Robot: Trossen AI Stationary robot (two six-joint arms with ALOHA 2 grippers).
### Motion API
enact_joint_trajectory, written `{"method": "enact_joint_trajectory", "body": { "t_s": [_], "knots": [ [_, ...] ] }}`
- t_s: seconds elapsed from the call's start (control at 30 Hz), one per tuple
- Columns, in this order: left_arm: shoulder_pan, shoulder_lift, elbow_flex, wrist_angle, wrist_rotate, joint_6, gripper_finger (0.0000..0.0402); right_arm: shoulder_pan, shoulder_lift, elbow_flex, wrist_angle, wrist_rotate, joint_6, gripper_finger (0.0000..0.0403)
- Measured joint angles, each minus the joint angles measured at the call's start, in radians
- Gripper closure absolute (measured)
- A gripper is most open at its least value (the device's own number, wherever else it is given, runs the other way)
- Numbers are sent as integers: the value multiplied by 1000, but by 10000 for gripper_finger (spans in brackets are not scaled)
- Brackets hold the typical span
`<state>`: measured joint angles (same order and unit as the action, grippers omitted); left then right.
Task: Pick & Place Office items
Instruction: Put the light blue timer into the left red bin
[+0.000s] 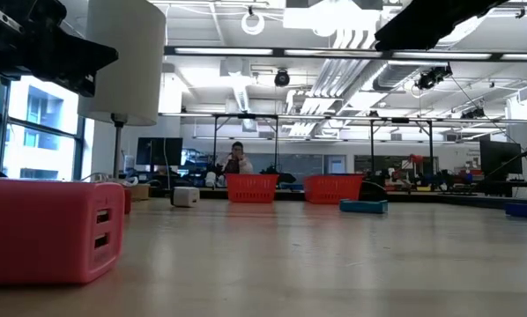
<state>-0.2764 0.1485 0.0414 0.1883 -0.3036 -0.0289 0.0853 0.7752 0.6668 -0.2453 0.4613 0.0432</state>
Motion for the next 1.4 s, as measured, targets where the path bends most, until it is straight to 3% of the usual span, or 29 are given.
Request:
{"method": "enact_joint_trajectory", "body": {
  "t_s": [0.17,0.47,0.73,1.2,1.4],
  "knots": [
    [0,31,0,1,-14,-21,401,-23,46,17,-92,-62,90,124],
    [0,60,0,1,-14,-24,401,-48,190,15,-205,-106,221,121],
    [0,70,0,0,-15,-24,401,-48,321,15,-247,-285,303,121],
    [0,70,0,0,-12,-24,401,-40,558,15,-280,-279,367,121],
    [0,74,0,0,-12,-24,401,-37,578,-9,-286,-252,451,121]
  ]
}}
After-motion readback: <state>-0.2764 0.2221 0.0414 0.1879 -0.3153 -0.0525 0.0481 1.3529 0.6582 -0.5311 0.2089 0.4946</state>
